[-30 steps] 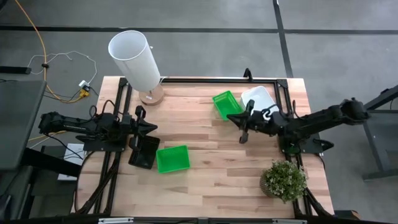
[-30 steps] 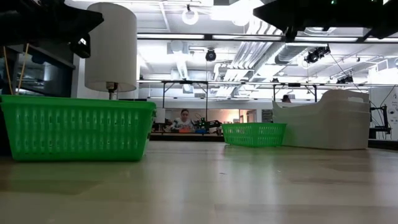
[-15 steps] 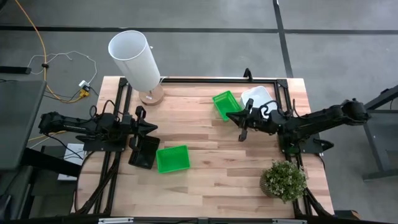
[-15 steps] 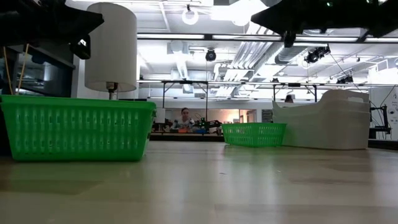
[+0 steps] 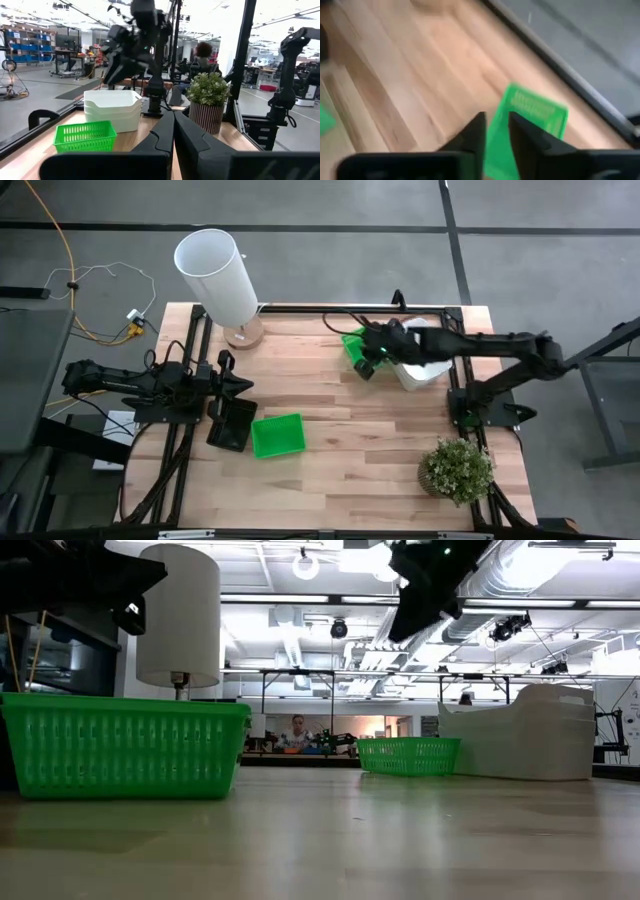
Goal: Stack baskets by color
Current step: Stack the top green bin into the bottom stacked green bins
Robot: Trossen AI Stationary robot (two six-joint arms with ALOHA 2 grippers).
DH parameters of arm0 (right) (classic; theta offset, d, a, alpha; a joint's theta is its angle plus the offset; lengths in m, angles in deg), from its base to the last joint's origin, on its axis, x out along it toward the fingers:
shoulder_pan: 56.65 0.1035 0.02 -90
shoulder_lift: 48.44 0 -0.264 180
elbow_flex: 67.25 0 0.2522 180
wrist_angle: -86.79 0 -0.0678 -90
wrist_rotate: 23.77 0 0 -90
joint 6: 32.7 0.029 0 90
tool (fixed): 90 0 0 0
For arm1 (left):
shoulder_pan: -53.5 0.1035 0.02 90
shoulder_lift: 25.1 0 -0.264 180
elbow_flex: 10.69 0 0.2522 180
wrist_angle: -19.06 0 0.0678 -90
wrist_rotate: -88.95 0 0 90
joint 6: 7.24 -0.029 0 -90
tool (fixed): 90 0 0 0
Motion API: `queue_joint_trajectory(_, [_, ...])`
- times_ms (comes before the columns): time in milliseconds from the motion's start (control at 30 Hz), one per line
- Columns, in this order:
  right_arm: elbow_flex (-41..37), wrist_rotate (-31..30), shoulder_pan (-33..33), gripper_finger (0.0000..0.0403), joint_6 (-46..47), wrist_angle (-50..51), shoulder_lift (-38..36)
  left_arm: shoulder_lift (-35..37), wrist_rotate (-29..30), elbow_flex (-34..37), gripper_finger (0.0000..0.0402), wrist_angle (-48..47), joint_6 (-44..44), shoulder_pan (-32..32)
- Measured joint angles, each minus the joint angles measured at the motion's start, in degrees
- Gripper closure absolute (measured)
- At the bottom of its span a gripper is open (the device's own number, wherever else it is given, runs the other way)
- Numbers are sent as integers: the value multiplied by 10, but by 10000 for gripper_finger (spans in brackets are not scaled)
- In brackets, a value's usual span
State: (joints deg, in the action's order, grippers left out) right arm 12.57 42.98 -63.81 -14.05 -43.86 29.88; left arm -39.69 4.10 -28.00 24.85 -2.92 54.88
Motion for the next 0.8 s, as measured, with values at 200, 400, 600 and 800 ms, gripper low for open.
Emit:
queue_joint_trajectory(200, [37, 79, -49, 223, 9, 55, 89, 0, 0, 0, 401, 0, 0, 0])
queue_joint_trajectory(400, [32, 89, -80, 159, 10, 37, 176, 0, 0, 0, 401, 0, 0, 0])
queue_joint_trajectory(600, [32, 80, -93, 151, 7, -3, 253, 0, 1, 0, 401, 0, 0, 0])
queue_joint_trajectory(800, [32, 74, -101, 151, 8, -22, 296, 0, 2, 0, 401, 0, 0, 0])
